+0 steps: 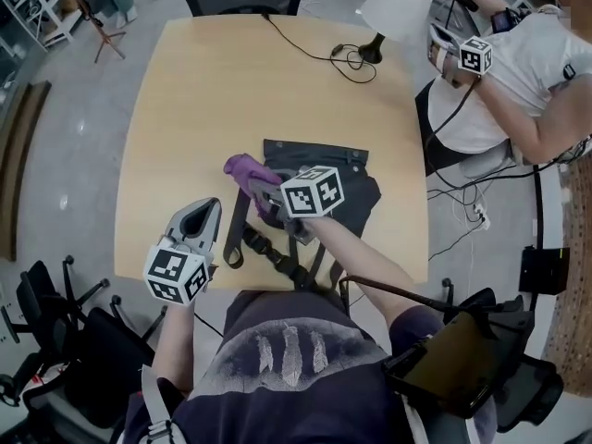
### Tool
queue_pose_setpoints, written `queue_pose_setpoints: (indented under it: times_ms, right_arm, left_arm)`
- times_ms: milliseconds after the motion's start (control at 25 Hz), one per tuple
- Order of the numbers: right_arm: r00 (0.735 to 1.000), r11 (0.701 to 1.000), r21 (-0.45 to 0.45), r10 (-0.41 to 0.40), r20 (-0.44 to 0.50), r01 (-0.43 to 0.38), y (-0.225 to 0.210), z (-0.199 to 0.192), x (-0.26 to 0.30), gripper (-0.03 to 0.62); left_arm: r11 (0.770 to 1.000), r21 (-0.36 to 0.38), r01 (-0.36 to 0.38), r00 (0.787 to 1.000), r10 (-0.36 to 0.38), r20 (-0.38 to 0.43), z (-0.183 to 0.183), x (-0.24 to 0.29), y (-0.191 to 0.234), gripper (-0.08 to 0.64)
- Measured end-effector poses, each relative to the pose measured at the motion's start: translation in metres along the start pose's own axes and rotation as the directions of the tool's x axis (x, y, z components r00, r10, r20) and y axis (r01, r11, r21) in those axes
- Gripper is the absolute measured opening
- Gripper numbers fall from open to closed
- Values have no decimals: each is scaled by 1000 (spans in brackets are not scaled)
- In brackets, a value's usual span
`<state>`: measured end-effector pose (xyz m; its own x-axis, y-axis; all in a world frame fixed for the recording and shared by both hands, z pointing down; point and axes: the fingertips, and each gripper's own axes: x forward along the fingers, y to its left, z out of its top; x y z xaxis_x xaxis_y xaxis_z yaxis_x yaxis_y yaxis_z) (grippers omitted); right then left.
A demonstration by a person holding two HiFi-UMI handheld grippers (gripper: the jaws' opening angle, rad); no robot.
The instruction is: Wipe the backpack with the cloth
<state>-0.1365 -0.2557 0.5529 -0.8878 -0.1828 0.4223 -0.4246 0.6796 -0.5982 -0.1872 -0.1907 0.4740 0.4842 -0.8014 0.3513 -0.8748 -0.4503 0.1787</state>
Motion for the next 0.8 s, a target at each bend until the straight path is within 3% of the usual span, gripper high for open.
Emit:
queue_pose_setpoints:
  times_ms: [120, 280, 400, 800]
  right_arm:
    - [971, 973, -123, -211, -113, 197, -54, -19, 13, 32]
    - [913, 907, -270, -374, -166, 322, -88, -33, 5, 32]
    - [885, 876, -326, -428, -182, 356, -104, -36, -7, 32]
    - [850, 844, -359, -487, -202, 398, -133, -42, -50, 32]
  left_arm:
    - [1000, -10, 17, 1000, -17, -9, -6, 2, -6, 6]
    - [999, -19, 32, 999, -33, -25, -12, 4, -8, 6]
    - [999, -28, 46, 998, -47, -39, -17, 8, -7, 6]
    - [990, -19, 137, 989, -138, -53, -11, 31, -29, 6]
